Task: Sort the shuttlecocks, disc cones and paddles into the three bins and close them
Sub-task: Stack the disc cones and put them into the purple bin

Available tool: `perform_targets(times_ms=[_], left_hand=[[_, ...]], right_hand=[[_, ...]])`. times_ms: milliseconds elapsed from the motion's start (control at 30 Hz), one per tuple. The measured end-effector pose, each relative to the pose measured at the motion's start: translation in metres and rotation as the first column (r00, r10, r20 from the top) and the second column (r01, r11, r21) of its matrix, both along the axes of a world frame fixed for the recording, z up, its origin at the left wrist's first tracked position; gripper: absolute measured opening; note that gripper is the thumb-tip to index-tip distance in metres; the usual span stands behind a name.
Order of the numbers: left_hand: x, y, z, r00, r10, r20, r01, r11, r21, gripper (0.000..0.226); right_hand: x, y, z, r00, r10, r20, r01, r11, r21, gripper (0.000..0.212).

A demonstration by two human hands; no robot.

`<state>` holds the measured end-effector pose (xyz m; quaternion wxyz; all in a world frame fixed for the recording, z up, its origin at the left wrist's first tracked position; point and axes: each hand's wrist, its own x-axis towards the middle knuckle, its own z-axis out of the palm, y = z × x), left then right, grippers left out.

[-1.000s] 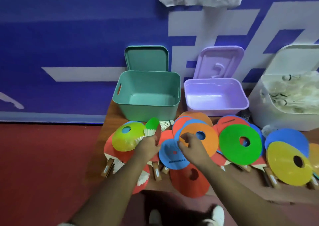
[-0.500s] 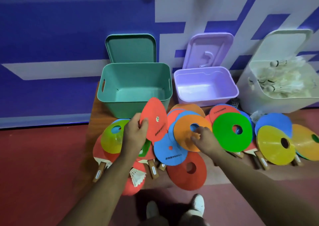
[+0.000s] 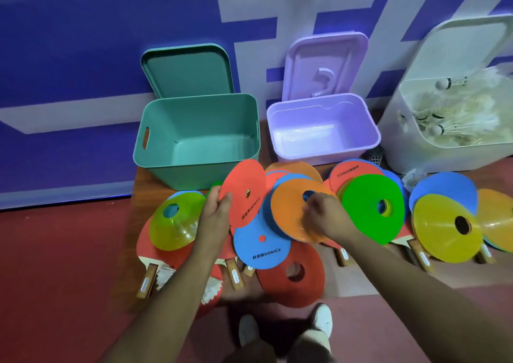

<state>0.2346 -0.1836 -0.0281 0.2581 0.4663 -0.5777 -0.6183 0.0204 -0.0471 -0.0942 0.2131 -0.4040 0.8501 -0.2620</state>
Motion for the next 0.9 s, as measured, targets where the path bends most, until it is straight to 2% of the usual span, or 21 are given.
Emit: perform_targets(times_ms=[100,200,267,300,367,400,467,600,667,800,900], left_hand=[[-0.013,0.001,0.003,1.0,0.006,0.013,-0.005,0.998,-0.055,0.014],[-0.032,0.004,0.013,0.999,0.002,-0.051,-0.003,0.999,-0.034,0.022],[-0.054,0.007,0.021,0.988,-0.014,-0.152,0.023,0.998,0.058,0.037],[-0.068,0.009,0.025,0.976,-0.013,-0.218,0.039,0.992,0.117,0.041],[-0.096,0.015,0.039,0.94,-0.017,-0.339,0.085,0.978,0.188,0.041],[-0.109,0.017,0.045,0.931,-0.035,-0.364,0.107,0.978,0.181,0.038],[-0.133,0.021,0.055,0.93,-0.072,-0.361,0.128,0.983,0.134,0.029],[-0.181,0.005,0.049,0.966,0.015,-0.257,0.002,0.998,0.067,0.021],[-0.207,-0.009,0.04,0.963,0.119,-0.243,-0.086,0.986,0.143,0.023],[-0.248,-0.037,0.006,0.949,0.278,-0.15,-0.232,0.936,0.264,0.043],[-0.266,-0.049,-0.016,0.949,0.305,-0.074,-0.274,0.92,0.281,0.05]], right_hand=[[-0.011,0.011,0.031,0.96,-0.085,0.268,0.124,0.983,-0.132,0.012],[-0.019,0.015,0.067,0.891,-0.06,0.451,0.196,0.945,-0.262,0.021],[-0.024,0.014,0.088,0.846,0.0,0.533,0.175,0.945,-0.277,0.046],[-0.028,0.013,0.095,0.834,0.027,0.552,0.143,0.955,-0.262,0.065],[-0.036,0.01,0.105,0.881,0.06,0.469,0.047,0.976,-0.214,0.1],[-0.041,0.009,0.109,0.922,0.058,0.383,0.015,0.983,-0.184,0.107],[-0.057,0.01,0.114,0.956,0.006,0.293,0.044,0.986,-0.163,0.104],[-0.105,0.014,0.126,0.893,-0.123,0.433,0.247,0.938,-0.243,0.069],[-0.131,0.011,0.131,0.885,-0.152,0.439,0.286,0.923,-0.256,0.053],[-0.17,0.001,0.122,0.881,-0.138,0.451,0.274,0.929,-0.25,0.058],[-0.185,-0.008,0.114,0.875,-0.136,0.465,0.27,0.934,-0.234,0.049]])
